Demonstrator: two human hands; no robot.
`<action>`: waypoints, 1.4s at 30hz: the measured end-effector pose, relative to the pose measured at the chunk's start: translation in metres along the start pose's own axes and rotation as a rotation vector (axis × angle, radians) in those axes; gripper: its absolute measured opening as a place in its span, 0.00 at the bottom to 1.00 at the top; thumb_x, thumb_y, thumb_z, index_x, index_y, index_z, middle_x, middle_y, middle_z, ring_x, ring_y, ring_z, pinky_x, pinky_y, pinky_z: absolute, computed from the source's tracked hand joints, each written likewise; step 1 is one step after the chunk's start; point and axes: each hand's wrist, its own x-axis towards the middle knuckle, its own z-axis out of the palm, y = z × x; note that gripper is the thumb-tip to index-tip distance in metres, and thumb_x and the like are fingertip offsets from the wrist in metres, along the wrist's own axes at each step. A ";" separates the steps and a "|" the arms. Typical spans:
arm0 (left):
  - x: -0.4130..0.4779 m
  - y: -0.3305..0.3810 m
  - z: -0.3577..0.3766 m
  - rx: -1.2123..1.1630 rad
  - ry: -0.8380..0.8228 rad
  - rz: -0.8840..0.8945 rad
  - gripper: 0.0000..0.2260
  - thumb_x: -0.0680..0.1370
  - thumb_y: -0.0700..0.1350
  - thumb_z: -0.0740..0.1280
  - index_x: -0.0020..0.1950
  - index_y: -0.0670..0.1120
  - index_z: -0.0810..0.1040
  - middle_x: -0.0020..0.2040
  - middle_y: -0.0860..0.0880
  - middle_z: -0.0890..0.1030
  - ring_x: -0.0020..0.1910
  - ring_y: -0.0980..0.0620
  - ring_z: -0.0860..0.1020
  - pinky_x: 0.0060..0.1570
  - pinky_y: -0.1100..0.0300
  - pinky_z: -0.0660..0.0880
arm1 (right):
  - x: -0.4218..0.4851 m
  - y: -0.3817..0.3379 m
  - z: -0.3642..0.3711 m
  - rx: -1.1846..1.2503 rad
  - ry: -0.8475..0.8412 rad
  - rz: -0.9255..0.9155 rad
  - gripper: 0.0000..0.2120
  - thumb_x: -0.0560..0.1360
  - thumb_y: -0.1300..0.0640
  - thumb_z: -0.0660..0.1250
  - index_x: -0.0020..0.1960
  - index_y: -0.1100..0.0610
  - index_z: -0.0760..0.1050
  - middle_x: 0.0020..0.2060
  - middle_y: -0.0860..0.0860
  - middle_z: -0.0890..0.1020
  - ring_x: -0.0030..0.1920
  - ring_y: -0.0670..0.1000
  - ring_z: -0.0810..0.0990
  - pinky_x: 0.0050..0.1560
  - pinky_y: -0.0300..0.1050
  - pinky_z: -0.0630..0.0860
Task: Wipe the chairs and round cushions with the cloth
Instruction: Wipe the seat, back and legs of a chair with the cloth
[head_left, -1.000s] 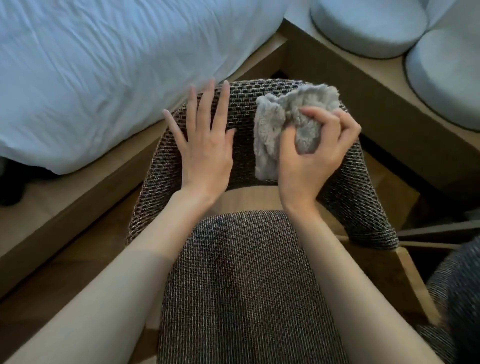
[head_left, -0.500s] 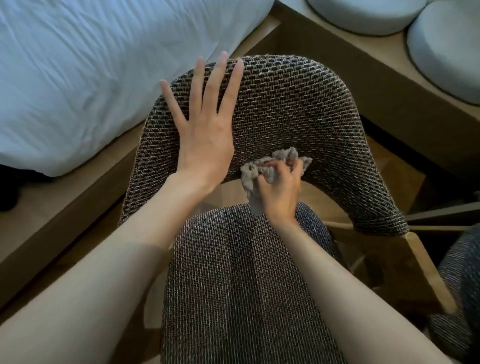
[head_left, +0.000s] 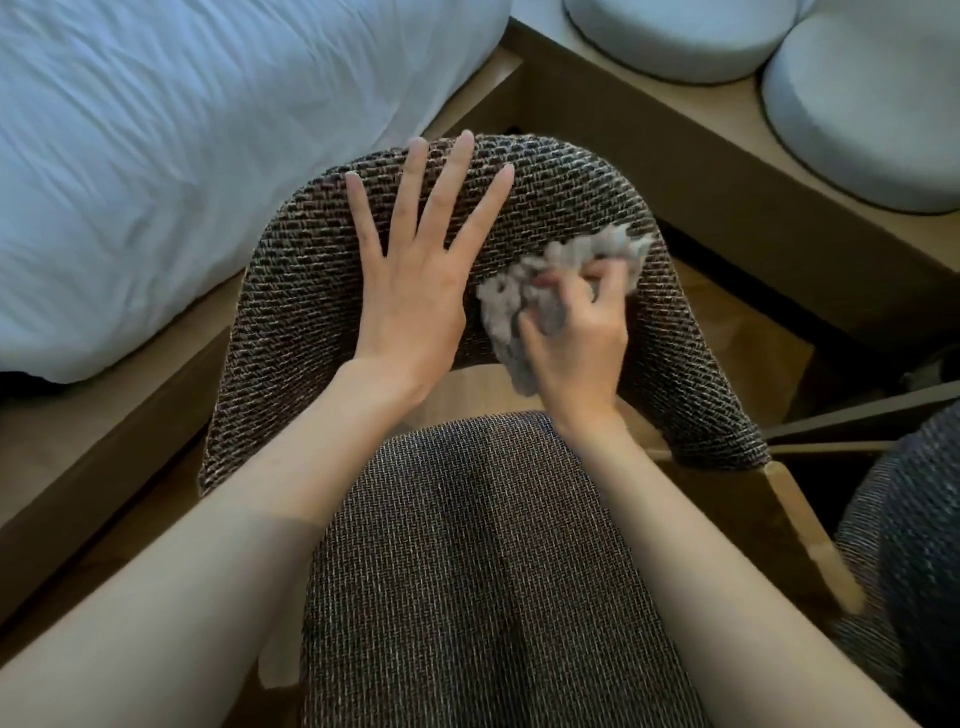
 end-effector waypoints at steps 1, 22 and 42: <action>-0.001 0.000 0.001 0.003 0.003 0.005 0.40 0.71 0.27 0.54 0.79 0.54 0.49 0.79 0.46 0.48 0.77 0.40 0.44 0.68 0.34 0.36 | -0.018 0.014 0.009 -0.049 -0.118 0.076 0.16 0.70 0.59 0.73 0.57 0.61 0.77 0.59 0.60 0.72 0.57 0.59 0.75 0.56 0.48 0.76; 0.010 0.013 0.008 0.063 -0.020 0.134 0.37 0.75 0.35 0.60 0.79 0.52 0.46 0.79 0.45 0.47 0.77 0.41 0.44 0.68 0.33 0.38 | -0.049 0.106 -0.033 -0.434 -0.363 -0.291 0.18 0.65 0.59 0.79 0.52 0.61 0.80 0.53 0.56 0.77 0.54 0.54 0.69 0.47 0.46 0.67; 0.003 0.021 -0.009 0.024 -0.170 0.071 0.39 0.76 0.38 0.62 0.79 0.52 0.43 0.79 0.46 0.41 0.77 0.42 0.40 0.70 0.37 0.35 | -0.095 0.094 -0.116 -0.147 -0.690 0.114 0.09 0.70 0.58 0.74 0.49 0.54 0.80 0.55 0.52 0.75 0.58 0.52 0.73 0.56 0.43 0.70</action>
